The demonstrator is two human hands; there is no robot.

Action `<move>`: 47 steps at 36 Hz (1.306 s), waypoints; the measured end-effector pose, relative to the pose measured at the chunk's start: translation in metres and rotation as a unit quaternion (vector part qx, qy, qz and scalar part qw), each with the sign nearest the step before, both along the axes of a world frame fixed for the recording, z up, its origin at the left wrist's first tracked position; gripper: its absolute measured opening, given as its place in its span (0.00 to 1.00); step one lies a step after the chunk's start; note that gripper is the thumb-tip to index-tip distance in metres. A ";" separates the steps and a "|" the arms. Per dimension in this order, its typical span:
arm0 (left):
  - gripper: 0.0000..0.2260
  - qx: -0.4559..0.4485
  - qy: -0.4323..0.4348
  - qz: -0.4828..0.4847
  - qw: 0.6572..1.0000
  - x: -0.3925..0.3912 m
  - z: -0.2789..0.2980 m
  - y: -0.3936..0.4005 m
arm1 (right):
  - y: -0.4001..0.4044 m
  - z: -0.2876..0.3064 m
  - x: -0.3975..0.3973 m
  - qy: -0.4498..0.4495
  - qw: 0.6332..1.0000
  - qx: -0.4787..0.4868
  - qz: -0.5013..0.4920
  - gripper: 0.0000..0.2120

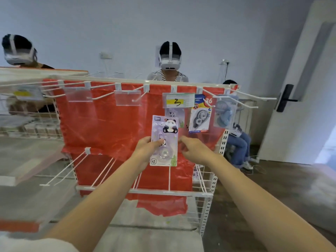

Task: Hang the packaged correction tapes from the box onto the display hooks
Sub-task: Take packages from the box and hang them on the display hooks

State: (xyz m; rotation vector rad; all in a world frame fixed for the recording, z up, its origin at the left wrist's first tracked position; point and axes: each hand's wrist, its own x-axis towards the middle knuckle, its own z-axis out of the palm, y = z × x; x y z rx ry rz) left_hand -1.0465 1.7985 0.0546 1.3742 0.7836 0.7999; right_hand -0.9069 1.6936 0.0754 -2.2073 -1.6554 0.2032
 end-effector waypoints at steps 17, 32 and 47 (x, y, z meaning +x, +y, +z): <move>0.07 0.163 0.017 -0.023 0.986 0.008 0.001 -0.025 | -0.025 -0.012 -0.019 0.405 0.897 0.174 0.002 0.19; 0.04 0.437 0.283 -0.075 0.851 -0.023 -0.009 -0.024 | -0.011 -0.002 -0.007 0.430 0.877 0.213 -0.019 0.18; 0.07 0.471 0.271 -0.026 0.839 -0.017 -0.010 -0.021 | -0.012 -0.015 -0.005 0.410 0.891 0.196 -0.023 0.18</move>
